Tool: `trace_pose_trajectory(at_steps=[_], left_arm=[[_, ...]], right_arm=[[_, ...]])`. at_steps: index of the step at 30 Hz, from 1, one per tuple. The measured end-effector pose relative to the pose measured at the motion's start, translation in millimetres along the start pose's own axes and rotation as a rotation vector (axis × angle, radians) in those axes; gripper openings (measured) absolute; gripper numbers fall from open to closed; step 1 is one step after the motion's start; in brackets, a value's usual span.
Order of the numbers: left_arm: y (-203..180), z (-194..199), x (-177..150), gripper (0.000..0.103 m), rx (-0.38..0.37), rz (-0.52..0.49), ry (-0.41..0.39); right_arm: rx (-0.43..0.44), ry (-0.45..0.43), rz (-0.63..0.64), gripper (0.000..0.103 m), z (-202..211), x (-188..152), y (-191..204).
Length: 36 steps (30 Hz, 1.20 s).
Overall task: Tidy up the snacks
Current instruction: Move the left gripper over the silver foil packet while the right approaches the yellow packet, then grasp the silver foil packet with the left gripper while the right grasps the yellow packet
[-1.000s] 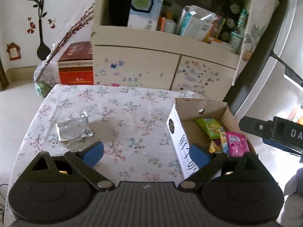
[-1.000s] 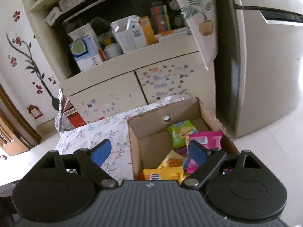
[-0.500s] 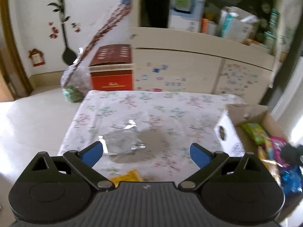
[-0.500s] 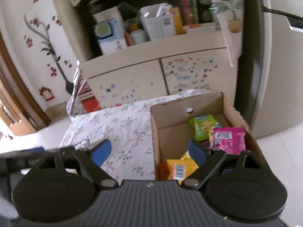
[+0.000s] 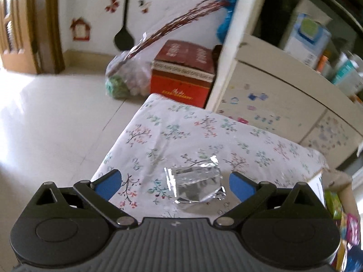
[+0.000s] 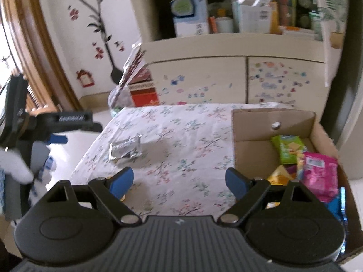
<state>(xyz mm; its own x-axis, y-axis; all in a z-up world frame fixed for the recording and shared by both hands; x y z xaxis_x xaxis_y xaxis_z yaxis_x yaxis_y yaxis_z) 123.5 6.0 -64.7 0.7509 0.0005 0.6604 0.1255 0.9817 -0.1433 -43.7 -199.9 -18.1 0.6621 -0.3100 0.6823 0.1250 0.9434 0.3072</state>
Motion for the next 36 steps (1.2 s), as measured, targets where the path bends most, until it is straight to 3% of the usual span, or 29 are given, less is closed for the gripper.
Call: trace_pose_trajectory(at_steps=[9,19,30,36], left_arm=[[9,-34,-2,0.103,-0.080,0.065,0.098],[17,-56,-2,0.103,-0.106,0.024,0.153],[17,-76,0,0.103,-0.112,0.002,0.191],[7,-86,-1,0.103,-0.122,-0.011,0.211]], right_arm=[[0.086,0.061,0.101,0.088,-42,-19,45],[0.183,0.127,0.207,0.088,-92,-45,98],[0.189,0.146,0.269,0.088,-130,-64,124],[0.133,0.153,0.316,0.088,-151,-74,131]])
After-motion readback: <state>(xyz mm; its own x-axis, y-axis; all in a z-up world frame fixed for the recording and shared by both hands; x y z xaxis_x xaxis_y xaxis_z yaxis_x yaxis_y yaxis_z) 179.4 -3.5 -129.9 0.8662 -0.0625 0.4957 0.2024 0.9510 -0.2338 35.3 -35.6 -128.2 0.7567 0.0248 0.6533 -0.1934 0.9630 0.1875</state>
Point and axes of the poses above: each gripper's, at about its wrist camera, not at the fingertips, and z roughly against the way its jaws point, y to its left, x to its top, the point moved 9 cm from there along -z, roughly the way its jaws point, and after that the axes turned 3 degrees about -z, right-handed, at the moved point
